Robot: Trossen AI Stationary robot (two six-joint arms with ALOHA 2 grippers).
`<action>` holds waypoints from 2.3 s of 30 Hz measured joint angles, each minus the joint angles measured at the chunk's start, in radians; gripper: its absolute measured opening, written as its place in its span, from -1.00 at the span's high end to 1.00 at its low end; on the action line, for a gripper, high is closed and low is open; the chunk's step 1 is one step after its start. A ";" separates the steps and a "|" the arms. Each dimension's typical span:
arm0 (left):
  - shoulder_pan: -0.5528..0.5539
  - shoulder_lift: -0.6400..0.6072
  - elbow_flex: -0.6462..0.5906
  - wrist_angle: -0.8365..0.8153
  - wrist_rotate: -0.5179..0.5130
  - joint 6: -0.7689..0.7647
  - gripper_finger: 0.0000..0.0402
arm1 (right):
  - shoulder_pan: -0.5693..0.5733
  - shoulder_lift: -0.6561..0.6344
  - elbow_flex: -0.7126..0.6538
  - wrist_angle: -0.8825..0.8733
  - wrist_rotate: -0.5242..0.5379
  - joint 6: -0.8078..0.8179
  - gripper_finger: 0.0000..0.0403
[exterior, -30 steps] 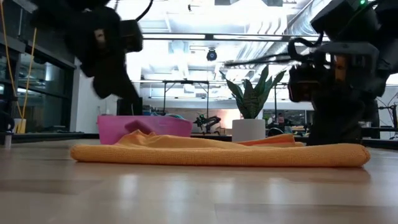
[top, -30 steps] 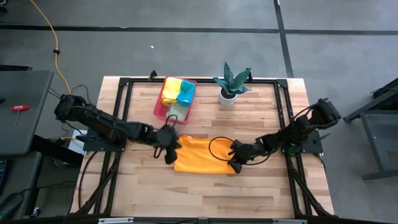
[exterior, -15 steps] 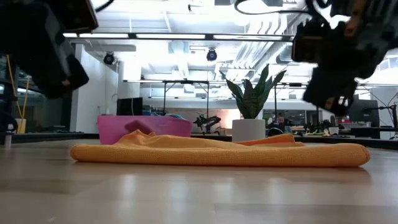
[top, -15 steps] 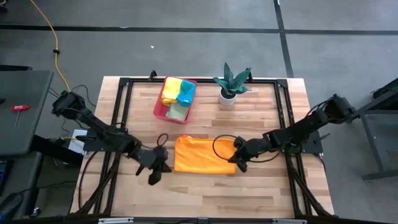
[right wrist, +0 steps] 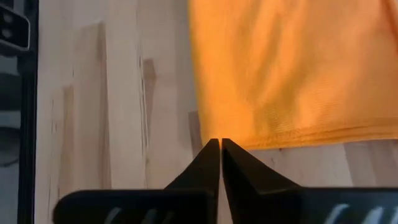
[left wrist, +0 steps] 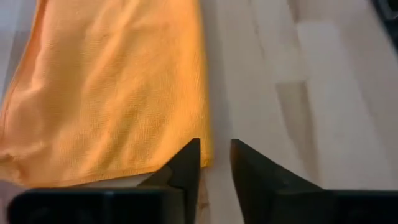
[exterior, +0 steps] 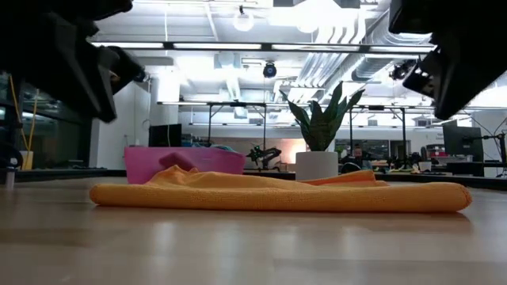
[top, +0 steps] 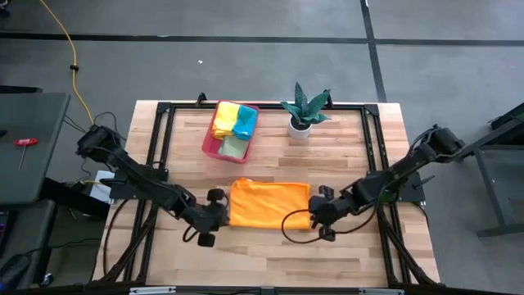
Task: Fold microfiber towels
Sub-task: Fold the orange microfiber cloth
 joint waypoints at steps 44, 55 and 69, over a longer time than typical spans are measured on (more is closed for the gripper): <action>-0.001 0.269 0.004 0.125 0.036 0.065 0.96 | 0.019 0.224 0.003 0.152 -0.014 -0.189 0.26; -0.001 0.269 0.003 0.124 0.037 0.020 0.99 | 0.019 0.328 0.008 0.189 -0.007 -0.235 0.26; 0.001 0.270 0.003 0.115 0.071 -0.091 1.00 | 0.018 0.349 0.028 0.119 -0.006 -0.178 0.95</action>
